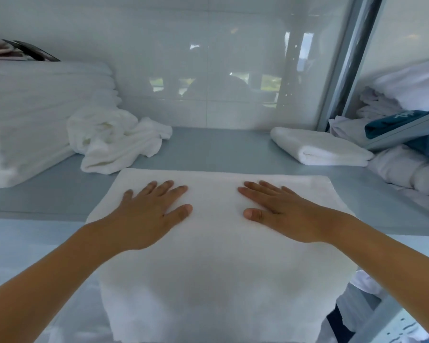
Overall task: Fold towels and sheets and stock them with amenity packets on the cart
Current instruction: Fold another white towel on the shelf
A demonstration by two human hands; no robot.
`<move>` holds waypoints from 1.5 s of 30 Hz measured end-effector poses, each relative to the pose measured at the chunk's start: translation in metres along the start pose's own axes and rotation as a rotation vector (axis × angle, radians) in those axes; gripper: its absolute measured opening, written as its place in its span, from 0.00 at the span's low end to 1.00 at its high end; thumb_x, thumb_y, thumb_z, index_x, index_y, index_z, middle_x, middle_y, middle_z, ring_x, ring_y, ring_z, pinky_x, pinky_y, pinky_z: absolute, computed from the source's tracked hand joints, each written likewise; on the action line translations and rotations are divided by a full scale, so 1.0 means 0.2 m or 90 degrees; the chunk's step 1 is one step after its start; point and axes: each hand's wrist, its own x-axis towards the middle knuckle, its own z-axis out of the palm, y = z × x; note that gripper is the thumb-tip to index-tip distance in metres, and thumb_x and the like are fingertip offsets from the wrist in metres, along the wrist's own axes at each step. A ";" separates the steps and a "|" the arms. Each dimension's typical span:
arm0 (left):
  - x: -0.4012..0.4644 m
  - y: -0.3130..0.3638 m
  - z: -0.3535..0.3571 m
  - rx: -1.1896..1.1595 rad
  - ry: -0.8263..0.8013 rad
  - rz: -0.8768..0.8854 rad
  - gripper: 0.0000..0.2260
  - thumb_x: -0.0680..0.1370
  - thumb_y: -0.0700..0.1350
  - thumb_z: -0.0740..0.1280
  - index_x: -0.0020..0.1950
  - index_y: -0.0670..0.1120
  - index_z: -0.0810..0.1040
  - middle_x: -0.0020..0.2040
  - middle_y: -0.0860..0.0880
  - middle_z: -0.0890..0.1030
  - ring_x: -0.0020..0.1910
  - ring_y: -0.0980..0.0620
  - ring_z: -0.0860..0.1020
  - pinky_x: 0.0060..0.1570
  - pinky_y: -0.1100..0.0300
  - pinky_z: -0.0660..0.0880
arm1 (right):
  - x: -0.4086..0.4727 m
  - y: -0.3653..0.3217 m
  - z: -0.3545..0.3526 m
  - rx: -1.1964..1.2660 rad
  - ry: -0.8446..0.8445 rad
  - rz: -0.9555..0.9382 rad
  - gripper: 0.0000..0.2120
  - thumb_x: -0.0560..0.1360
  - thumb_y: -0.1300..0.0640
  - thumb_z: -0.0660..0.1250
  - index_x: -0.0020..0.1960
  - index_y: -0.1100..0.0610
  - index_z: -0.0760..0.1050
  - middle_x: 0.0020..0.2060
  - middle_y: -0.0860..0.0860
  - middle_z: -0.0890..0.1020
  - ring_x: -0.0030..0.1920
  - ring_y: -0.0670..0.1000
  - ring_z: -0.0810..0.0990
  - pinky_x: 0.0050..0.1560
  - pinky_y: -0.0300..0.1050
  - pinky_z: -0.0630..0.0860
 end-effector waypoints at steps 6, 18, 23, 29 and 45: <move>0.30 -0.03 -0.04 0.029 -0.030 -0.018 0.34 0.76 0.74 0.42 0.81 0.67 0.46 0.83 0.58 0.45 0.83 0.51 0.45 0.78 0.36 0.45 | 0.23 0.07 -0.07 -0.021 -0.005 0.013 0.35 0.78 0.27 0.45 0.82 0.36 0.44 0.81 0.35 0.46 0.81 0.41 0.41 0.81 0.53 0.40; 0.71 -0.15 -0.12 0.025 -0.029 -0.011 0.32 0.79 0.72 0.44 0.82 0.65 0.49 0.84 0.56 0.49 0.83 0.49 0.48 0.78 0.37 0.46 | 0.59 0.26 -0.16 -0.013 0.045 0.017 0.34 0.80 0.29 0.50 0.82 0.39 0.51 0.82 0.40 0.53 0.81 0.44 0.49 0.81 0.47 0.44; 0.71 -0.14 -0.13 0.019 -0.008 -0.011 0.32 0.80 0.72 0.44 0.82 0.63 0.51 0.84 0.55 0.52 0.82 0.48 0.51 0.78 0.38 0.48 | 0.56 0.21 -0.20 -0.088 0.058 0.068 0.32 0.82 0.32 0.49 0.83 0.44 0.53 0.83 0.45 0.53 0.82 0.48 0.50 0.81 0.50 0.47; 0.59 -0.07 -0.19 0.081 0.051 -0.047 0.27 0.84 0.65 0.48 0.80 0.58 0.62 0.81 0.51 0.62 0.78 0.44 0.63 0.76 0.42 0.59 | 0.16 0.10 -0.14 0.016 0.092 0.056 0.34 0.78 0.28 0.50 0.81 0.39 0.57 0.81 0.38 0.54 0.81 0.42 0.50 0.78 0.41 0.44; 0.13 -0.10 -0.07 0.011 -0.076 0.033 0.38 0.70 0.75 0.39 0.80 0.69 0.43 0.82 0.62 0.41 0.82 0.55 0.41 0.79 0.41 0.43 | 0.08 0.26 -0.09 -0.011 0.010 0.086 0.38 0.74 0.24 0.43 0.81 0.35 0.43 0.81 0.36 0.44 0.81 0.41 0.41 0.81 0.51 0.42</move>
